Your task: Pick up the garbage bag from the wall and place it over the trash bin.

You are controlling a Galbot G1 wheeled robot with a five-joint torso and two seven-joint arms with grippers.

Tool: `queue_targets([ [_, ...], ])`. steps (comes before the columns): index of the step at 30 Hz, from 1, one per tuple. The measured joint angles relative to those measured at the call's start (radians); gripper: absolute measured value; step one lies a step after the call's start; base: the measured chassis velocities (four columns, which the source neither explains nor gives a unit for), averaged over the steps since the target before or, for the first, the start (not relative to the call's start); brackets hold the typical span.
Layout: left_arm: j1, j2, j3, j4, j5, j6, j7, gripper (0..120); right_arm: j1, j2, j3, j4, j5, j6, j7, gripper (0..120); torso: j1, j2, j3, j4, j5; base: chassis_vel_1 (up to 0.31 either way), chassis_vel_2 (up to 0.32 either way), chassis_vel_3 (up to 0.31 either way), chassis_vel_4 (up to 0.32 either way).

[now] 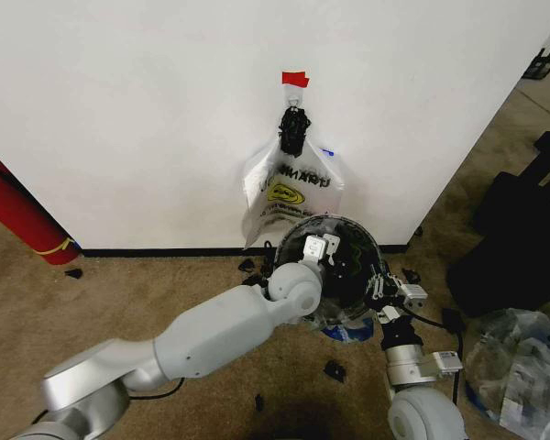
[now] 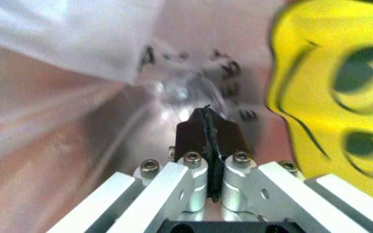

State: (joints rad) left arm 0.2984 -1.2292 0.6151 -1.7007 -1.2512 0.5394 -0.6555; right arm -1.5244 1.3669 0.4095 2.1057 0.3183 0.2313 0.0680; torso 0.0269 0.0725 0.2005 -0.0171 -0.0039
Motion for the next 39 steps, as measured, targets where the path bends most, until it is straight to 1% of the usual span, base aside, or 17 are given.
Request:
queue_targets([
  [3, 0.000, 0.011, 0.010, -0.009, -0.022, 0.052, -0.001, 0, 0.001, 0.007, -0.006, -0.003, -0.009, 0.005, -0.005, 1, 0.000, 0.000, 0.000, -0.0001, 0.0000, 0.000, 0.000, 0.000, 0.000],
  [6, 0.019, 0.001, 0.011, -0.009, -0.044, 0.090, -0.014, 0, 0.000, 0.009, -0.011, -0.006, -0.018, 0.006, -0.008, 1, 0.000, 0.000, 0.000, 0.0000, -0.0001, 0.000, 0.000, 0.000, 0.000],
  [10, 0.023, -0.008, 0.015, -0.004, -0.058, 0.111, -0.009, 0, -0.005, 0.006, -0.013, -0.011, -0.025, 0.008, -0.010, 1, 0.000, 0.000, 0.000, -0.0002, 0.0000, 0.000, 0.000, 0.000, 0.000],
  [17, 0.016, -0.032, 0.055, 0.028, -0.061, 0.132, 0.012, 0, -0.009, 0.001, -0.015, -0.009, -0.026, 0.008, -0.012, 1, 0.000, 0.000, 0.000, -0.0001, 0.0001, 0.000, 0.000, 0.000, 0.000],
  [22, 0.016, -0.051, 0.058, 0.041, -0.073, 0.128, 0.010, 0, -0.009, -0.001, -0.015, -0.009, -0.026, 0.009, -0.013, 1, 0.000, 0.000, 0.000, -0.0001, 0.0001, 0.000, 0.000, 0.000, 0.000],
  [27, 0.014, -0.080, 0.039, 0.061, -0.092, 0.093, 0.007, 0, -0.008, -0.001, -0.019, -0.010, -0.026, 0.010, -0.014, 1, 0.000, 0.000, 0.000, -0.0002, 0.0001, 0.000, 0.000, 0.000, 0.000],
  [34, 0.012, -0.096, 0.031, 0.073, -0.090, 0.049, 0.007, 0, -0.007, 0.002, -0.023, -0.011, -0.023, 0.010, -0.014, 1, 0.000, 0.000, 0.000, -0.0001, 0.0001, 0.000, 0.000, 0.000, 0.000],
  [39, 0.011, -0.103, 0.030, 0.080, -0.083, 0.034, 0.006, 0, -0.006, 0.004, -0.025, -0.011, -0.022, 0.010, -0.014, 1, 0.000, 0.000, 0.000, 0.0000, 0.0001, 0.000, 0.000, 0.000, 0.000],
])
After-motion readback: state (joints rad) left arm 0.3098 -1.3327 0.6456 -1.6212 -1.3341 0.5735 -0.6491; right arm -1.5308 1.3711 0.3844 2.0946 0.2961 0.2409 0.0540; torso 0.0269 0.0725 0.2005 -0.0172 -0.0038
